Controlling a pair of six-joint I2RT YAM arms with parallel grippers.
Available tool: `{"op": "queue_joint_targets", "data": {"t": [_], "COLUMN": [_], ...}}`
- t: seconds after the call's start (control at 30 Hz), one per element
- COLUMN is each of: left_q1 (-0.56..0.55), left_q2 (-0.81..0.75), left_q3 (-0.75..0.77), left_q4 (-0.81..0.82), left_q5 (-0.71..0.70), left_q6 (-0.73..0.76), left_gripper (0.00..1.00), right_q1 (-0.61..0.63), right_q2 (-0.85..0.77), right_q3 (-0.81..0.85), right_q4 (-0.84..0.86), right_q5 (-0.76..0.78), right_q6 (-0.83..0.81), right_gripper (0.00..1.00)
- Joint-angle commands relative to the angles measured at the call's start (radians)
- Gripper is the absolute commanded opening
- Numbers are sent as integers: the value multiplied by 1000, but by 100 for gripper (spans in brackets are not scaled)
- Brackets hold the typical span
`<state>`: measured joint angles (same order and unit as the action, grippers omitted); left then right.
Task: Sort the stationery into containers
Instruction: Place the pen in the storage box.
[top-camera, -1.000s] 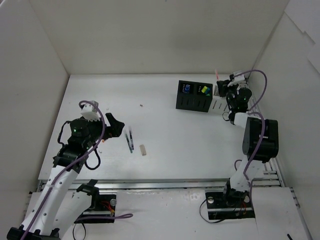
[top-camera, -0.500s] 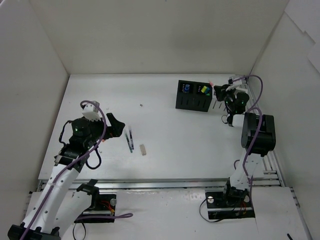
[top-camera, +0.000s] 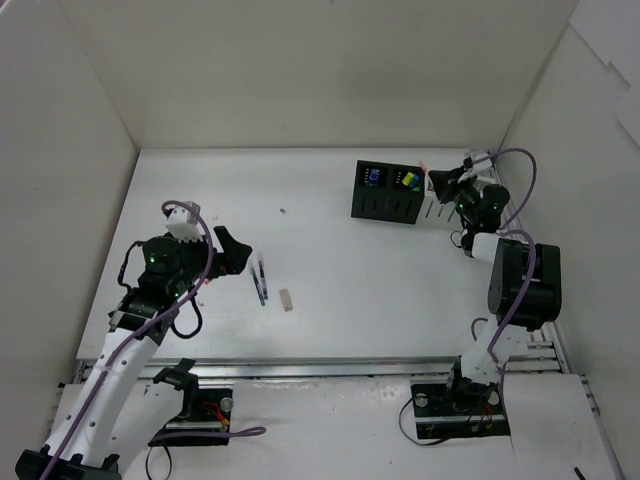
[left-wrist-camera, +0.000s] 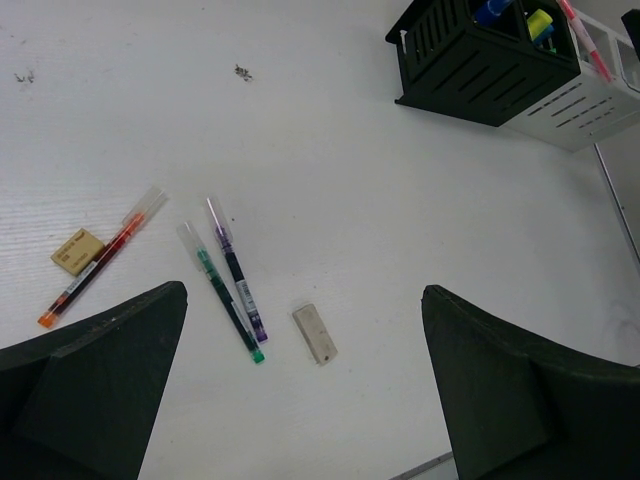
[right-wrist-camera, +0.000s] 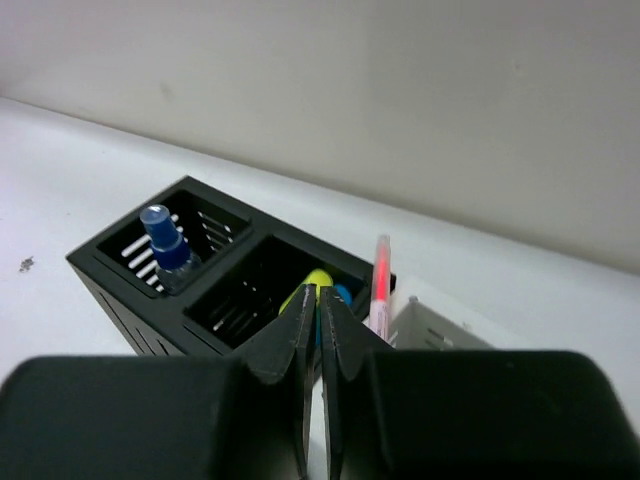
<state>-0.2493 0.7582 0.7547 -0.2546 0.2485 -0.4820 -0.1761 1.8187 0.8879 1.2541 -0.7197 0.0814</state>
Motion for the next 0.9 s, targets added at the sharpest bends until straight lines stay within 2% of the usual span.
{"op": "queue_joint_targets", "data": {"t": [0.0,0.03,0.07,0.17,0.2,0.27,0.3,0.33,0.37,0.4,0.5,0.53,0.73,0.87], "left_q1": [1,1,1,1,1,1,1,1,1,1,1,1,1,1], "left_q2": [-2,-6,-8,-22,-26,-26,-26,-26,-23,-19,1,7,27,26], "left_q3": [12,12,12,11,9,12,11,11,11,11,12,15,23,23], "left_q4": [57,54,51,41,38,31,26,25,26,29,32,34,48,45], "left_q5": [18,20,21,21,23,21,23,23,25,29,37,41,58,60], "left_q6": [8,10,10,16,20,23,23,26,29,31,34,34,39,42], "left_gripper": [99,99,99,100,99,99,99,99,99,99,99,100,99,100], "right_q1": [-5,-5,-5,-3,0,9,23,68,90,130,148,153,161,164], "right_q2": [-93,-93,-96,-98,-99,-111,-114,-116,-102,-92,-81,-79,-1,34], "right_q3": [29,36,55,161,195,293,337,388,483,514,546,554,670,694], "right_q4": [128,113,90,-137,-298,-501,-768,-918,-1038,-1164,-1193,-1200,-1343,-1361], "right_q5": [-80,-72,-70,-89,-87,-49,-9,43,165,214,340,382,449,465], "right_q6": [-42,-45,-57,-130,-152,-283,-364,-555,-606,-636,-644,-646,-629,-623], "right_gripper": [3,11,12,21,24,31,34,38,39,39,39,42,46,47]}}
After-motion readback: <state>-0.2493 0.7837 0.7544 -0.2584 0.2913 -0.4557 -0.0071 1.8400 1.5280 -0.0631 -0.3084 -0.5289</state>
